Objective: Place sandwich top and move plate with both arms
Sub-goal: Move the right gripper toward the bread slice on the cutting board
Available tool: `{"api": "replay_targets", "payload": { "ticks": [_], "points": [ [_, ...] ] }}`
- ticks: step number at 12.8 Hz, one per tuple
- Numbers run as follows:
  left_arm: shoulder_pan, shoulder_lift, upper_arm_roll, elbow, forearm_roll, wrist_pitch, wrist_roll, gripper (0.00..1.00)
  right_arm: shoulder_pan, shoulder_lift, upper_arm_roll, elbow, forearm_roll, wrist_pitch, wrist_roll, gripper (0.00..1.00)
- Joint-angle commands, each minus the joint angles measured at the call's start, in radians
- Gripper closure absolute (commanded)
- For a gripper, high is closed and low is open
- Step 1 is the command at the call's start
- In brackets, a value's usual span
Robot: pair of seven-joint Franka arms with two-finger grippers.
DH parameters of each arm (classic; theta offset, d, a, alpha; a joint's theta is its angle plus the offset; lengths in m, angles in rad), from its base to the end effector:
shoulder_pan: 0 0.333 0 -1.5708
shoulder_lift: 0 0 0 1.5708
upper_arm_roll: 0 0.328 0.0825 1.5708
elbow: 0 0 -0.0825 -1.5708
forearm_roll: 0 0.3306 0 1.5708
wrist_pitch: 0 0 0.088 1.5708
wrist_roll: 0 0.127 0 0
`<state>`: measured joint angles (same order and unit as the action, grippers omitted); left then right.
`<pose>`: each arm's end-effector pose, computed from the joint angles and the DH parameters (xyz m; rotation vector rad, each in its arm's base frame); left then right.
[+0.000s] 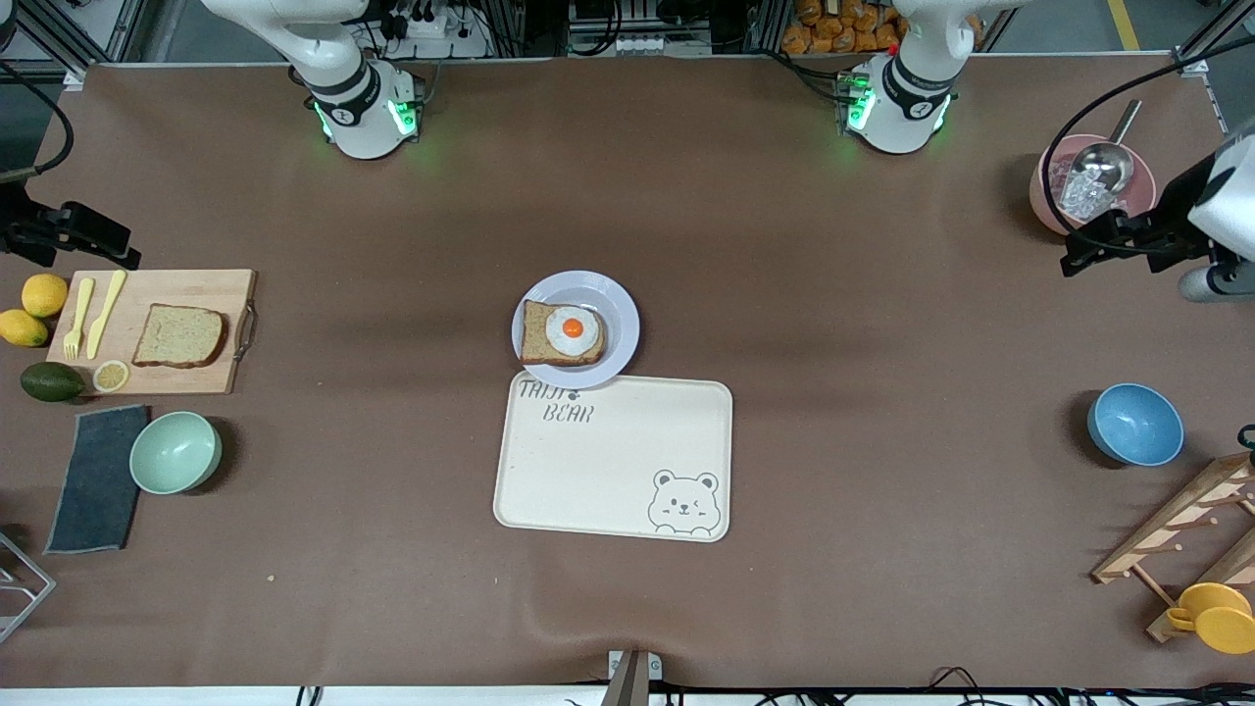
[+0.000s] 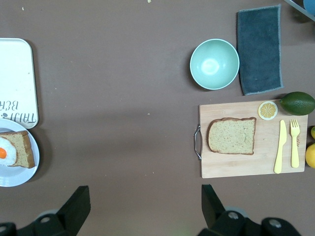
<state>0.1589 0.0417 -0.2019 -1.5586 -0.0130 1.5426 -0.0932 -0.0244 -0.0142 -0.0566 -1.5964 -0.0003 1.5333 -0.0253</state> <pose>0.5089 -0.0213 0.5986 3.1219 0.0783 -0.0909 0.4894 -0.0400 0.6097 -3.1363 0.0873 0.0766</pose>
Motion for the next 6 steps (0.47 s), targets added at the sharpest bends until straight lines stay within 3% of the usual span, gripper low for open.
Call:
{"api": "replay_targets", "payload": {
  "ticks": [1, 6],
  "points": [
    [-0.009, 0.036, -0.008, 0.031, -0.016, -0.009, 0.0, 0.0, 0.011, -0.004, -0.006, -0.011, 0.006, 0.013, 0.007, 0.0],
    [-0.012, 0.066, -0.016, 0.032, -0.019, -0.009, -0.011, 0.0, 0.001, 0.002, -0.008, -0.013, 0.006, 0.01, 0.005, 0.0]
  ]
}}
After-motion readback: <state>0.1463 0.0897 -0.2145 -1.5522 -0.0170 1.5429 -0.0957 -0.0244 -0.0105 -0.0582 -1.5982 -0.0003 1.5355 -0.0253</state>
